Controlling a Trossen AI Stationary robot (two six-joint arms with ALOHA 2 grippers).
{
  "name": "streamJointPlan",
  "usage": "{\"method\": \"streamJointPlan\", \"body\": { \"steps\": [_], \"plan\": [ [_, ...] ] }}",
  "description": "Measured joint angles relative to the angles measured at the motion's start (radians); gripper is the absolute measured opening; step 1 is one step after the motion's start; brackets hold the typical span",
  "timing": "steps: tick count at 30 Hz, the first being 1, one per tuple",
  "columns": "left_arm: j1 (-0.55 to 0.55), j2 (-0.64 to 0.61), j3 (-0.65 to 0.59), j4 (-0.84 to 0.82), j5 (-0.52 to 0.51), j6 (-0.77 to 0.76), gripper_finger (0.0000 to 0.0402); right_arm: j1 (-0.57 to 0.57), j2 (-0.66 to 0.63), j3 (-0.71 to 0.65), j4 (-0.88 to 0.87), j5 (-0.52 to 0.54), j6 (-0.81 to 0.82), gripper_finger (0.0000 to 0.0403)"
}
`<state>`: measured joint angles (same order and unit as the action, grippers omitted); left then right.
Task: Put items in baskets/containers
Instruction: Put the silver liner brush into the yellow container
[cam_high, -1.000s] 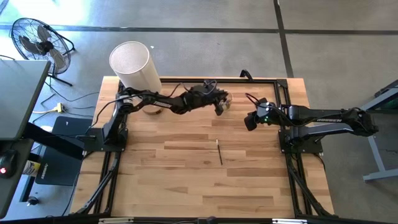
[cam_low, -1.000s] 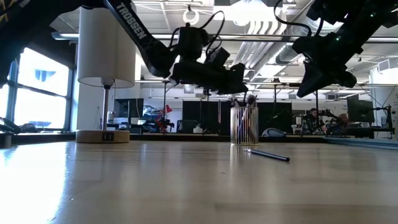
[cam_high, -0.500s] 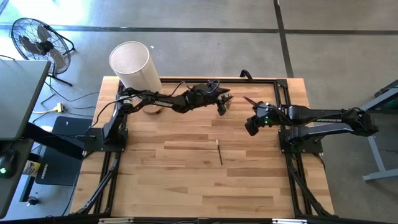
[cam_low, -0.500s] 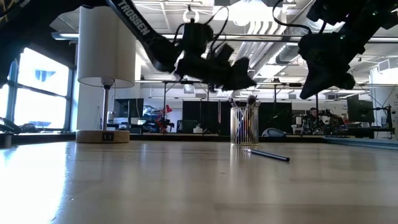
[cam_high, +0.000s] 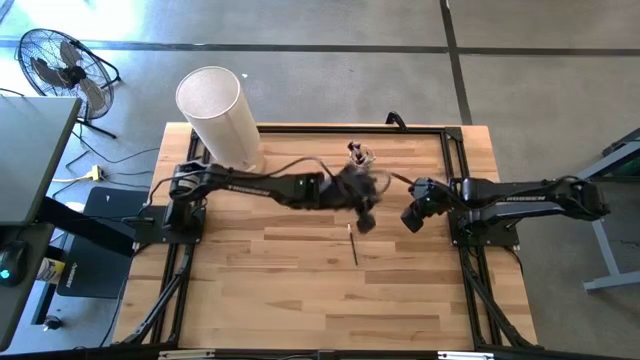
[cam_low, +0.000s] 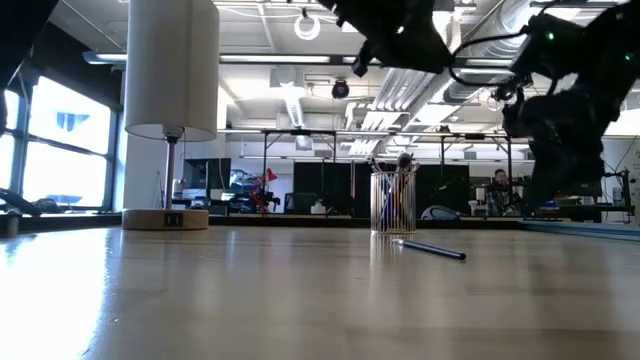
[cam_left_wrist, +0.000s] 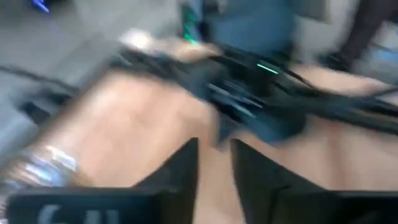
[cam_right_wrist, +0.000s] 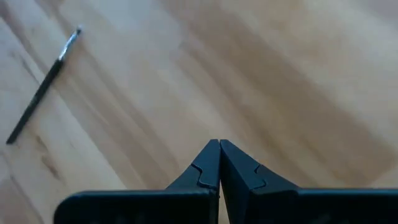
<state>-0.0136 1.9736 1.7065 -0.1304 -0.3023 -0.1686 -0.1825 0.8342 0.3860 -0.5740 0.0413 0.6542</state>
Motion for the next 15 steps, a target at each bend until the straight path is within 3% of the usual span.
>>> {"method": "streamJointPlan", "body": {
  "steps": [4, 8, 13, 15],
  "plan": [
    [-0.06, 0.002, -0.013, -0.149, 0.108, -0.119, 0.0012, 0.0, -0.018, -0.099, 0.164, -0.121, 0.014, 0.0003],
    [-0.128, 0.012, -0.114, -0.226, 0.122, -0.18, 0.0011, 0.0, -0.051, -0.177, 0.465, -0.241, 0.041, 0.0001],
    [-0.196, -0.047, -0.339, -0.221, 0.145, -0.239, 0.0003, 0.015, -0.06, -0.144, 0.607, -0.106, 0.093, 0.0001],
    [-0.2, -0.097, -0.45, -0.115, 0.179, -0.254, 0.0001, 0.037, -0.041, -0.078, 0.614, -0.015, 0.064, 0.0]
  ]
}}
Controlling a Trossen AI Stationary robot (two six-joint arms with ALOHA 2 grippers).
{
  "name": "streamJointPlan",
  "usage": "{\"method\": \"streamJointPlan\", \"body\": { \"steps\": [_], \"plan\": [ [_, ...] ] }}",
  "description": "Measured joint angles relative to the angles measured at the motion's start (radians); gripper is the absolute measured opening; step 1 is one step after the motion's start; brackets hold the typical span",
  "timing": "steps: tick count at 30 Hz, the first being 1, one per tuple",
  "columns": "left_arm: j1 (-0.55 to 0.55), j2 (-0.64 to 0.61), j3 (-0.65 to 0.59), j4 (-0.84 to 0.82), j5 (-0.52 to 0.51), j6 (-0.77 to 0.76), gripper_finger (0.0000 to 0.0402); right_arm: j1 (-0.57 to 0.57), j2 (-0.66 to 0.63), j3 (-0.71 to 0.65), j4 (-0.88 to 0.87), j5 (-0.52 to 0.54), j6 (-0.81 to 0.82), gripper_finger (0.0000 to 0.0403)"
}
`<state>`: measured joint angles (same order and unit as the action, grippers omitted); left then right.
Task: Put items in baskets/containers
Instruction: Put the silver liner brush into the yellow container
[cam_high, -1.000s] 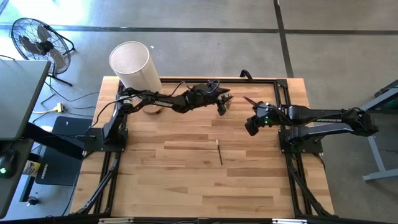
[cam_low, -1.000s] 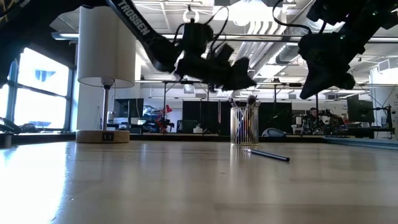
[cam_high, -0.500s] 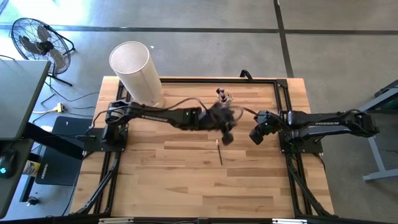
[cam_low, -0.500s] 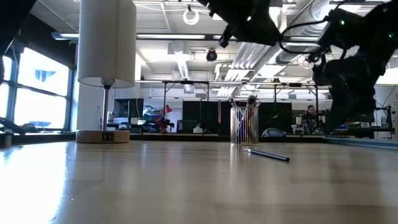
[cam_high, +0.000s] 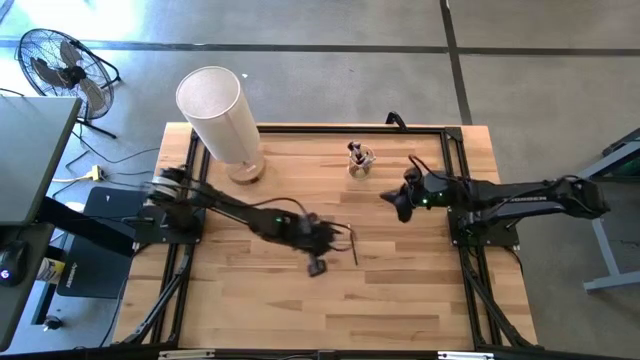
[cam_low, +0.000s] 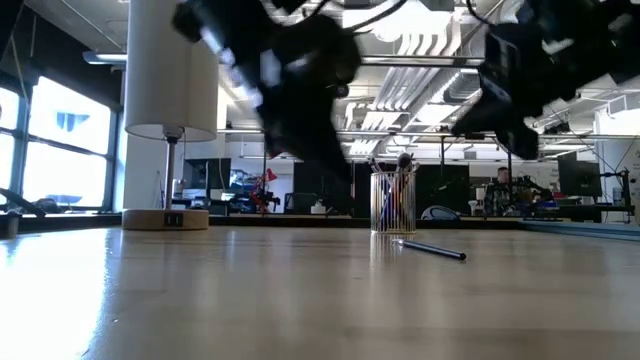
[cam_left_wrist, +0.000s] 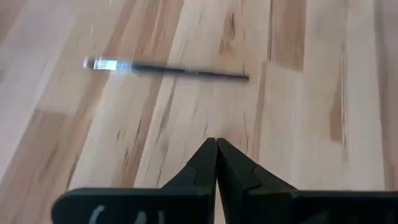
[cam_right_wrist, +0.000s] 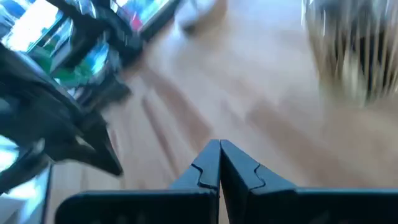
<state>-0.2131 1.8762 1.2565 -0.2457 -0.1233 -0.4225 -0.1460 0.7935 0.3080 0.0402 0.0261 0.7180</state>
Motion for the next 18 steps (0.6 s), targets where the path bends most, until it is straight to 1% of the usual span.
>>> {"method": "streamJointPlan", "body": {
  "steps": [3, 5, 7, 9, 11, 13, 18],
  "plan": [
    [0.001, -0.117, -0.202, 0.101, 0.023, -0.005, 0.0001, 0.033, 0.074, 0.124, -0.034, 0.13, -0.049, 0.0],
    [0.004, -0.2, -0.327, 0.209, 0.025, -0.004, 0.0001, 0.047, 0.155, 0.225, -0.082, 0.199, -0.066, 0.0],
    [0.004, -0.295, -0.451, 0.276, 0.025, 0.006, 0.0001, 0.057, 0.251, 0.332, -0.155, 0.243, -0.065, 0.0],
    [0.004, -0.379, -0.555, 0.319, 0.025, 0.026, 0.0001, 0.068, 0.362, 0.448, -0.248, 0.264, -0.054, 0.0],
    [0.004, -0.447, -0.635, 0.355, 0.024, 0.028, 0.0001, 0.085, 0.479, 0.569, -0.36, 0.283, -0.012, 0.0],
    [0.003, -0.513, -0.7, 0.353, 0.016, 0.025, 0.0, 0.105, 0.597, 0.697, -0.49, 0.303, 0.046, 0.0],
    [0.003, -0.626, -0.793, 0.348, 0.014, 0.022, 0.0, 0.137, 0.885, 0.987, -0.83, 0.295, 0.218, 0.0]
  ]
}}
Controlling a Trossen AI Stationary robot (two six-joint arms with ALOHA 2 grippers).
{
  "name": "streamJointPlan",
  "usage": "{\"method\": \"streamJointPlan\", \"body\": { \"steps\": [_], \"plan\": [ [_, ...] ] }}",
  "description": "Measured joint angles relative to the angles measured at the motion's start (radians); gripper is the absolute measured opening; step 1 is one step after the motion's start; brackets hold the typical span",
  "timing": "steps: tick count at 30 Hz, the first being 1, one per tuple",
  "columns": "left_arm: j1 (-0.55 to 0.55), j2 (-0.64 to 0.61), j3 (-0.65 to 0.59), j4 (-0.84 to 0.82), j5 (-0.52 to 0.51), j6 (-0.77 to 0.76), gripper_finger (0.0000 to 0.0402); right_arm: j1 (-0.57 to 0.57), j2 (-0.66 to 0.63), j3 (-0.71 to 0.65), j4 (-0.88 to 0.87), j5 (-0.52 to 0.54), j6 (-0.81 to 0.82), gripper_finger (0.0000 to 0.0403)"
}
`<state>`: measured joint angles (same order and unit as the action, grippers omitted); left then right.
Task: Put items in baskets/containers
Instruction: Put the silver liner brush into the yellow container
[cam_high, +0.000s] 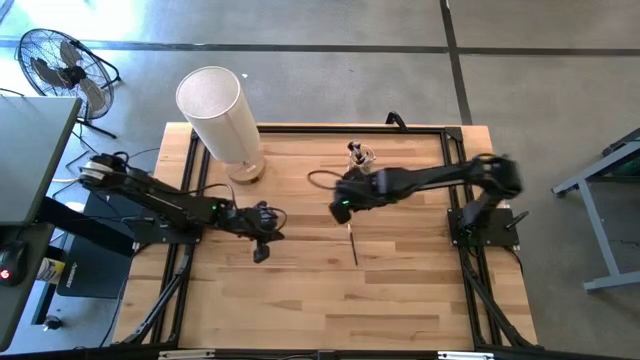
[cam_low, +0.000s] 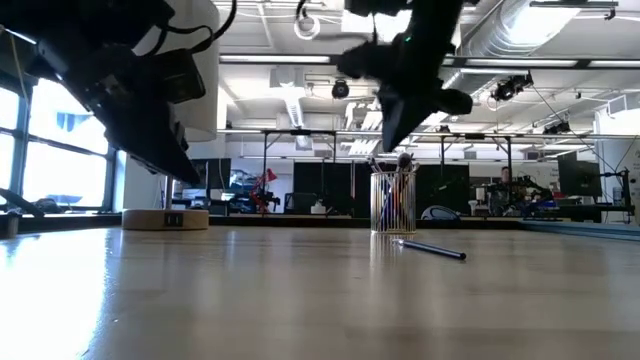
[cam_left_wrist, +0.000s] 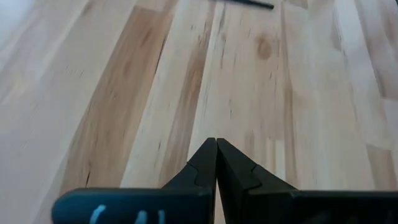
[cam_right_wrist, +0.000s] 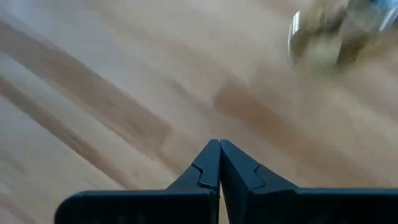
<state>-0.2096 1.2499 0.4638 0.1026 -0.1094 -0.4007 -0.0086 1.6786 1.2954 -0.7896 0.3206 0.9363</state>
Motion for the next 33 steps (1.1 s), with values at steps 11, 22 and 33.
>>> {"method": "streamJointPlan", "body": {
  "steps": [11, 22, 33],
  "plan": [
    [0.0, -0.058, -0.033, -0.013, 0.003, 0.003, 0.0, 0.002, 0.34, 0.213, -0.229, -0.196, 0.103, 0.0057],
    [0.0, -0.058, -0.033, -0.027, 0.025, 0.003, 0.0, -0.007, 0.408, 0.212, -0.164, -0.226, 0.117, 0.01],
    [0.0, -0.057, -0.033, -0.033, 0.052, 0.005, 0.0, -0.008, 0.397, 0.068, -0.002, -0.25, 0.181, 0.0071]
  ]
}}
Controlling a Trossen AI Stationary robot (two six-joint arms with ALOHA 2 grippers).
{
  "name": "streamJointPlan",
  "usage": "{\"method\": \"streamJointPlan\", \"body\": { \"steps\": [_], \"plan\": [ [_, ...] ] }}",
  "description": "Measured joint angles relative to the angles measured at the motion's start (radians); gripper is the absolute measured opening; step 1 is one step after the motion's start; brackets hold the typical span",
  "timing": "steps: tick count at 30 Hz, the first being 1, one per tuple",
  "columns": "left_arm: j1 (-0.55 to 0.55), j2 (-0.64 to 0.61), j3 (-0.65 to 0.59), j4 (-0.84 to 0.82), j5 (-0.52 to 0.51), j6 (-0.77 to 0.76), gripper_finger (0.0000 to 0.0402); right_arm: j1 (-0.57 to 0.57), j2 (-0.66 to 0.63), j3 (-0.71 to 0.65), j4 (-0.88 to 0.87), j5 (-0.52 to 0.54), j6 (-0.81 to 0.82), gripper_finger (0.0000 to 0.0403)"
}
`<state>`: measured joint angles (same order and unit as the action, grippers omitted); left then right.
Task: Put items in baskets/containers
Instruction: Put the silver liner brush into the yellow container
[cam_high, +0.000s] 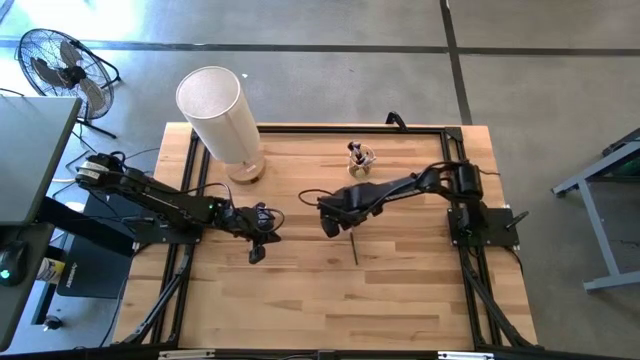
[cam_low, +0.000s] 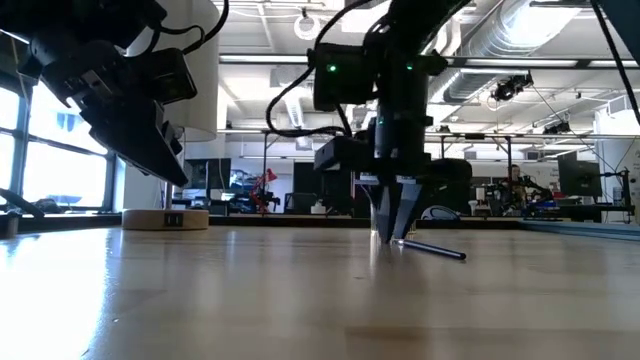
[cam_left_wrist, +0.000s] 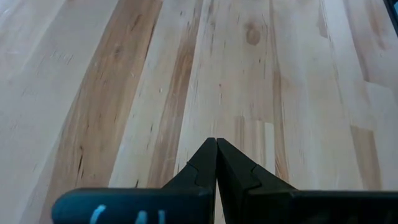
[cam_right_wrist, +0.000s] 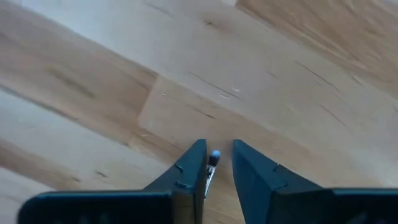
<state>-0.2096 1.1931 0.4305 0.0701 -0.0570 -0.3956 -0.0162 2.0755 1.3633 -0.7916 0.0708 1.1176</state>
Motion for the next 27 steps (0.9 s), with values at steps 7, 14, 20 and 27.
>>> {"method": "streamJointPlan", "body": {
  "steps": [7, 14, 20, 27],
  "plan": [
    [0.0, 0.0, 0.0, -0.018, 0.0, 0.002, 0.0, 0.019, -0.017, -0.038, 0.072, -0.053, -0.071, 0.0007],
    [0.0, 0.0, 0.0, -0.015, -0.013, 0.002, 0.0, 0.034, -0.197, -0.091, 0.051, -0.018, -0.111, 0.0001],
    [0.0, 0.0, 0.0, -0.01, -0.028, 0.002, 0.0, 0.043, -0.43, -0.263, 0.111, 0.11, -0.119, 0.0001],
    [0.0, 0.0, 0.0, -0.005, -0.065, -0.002, 0.0, 0.005, -0.802, -0.56, 0.257, 0.229, -0.098, 0.0]
  ]
}}
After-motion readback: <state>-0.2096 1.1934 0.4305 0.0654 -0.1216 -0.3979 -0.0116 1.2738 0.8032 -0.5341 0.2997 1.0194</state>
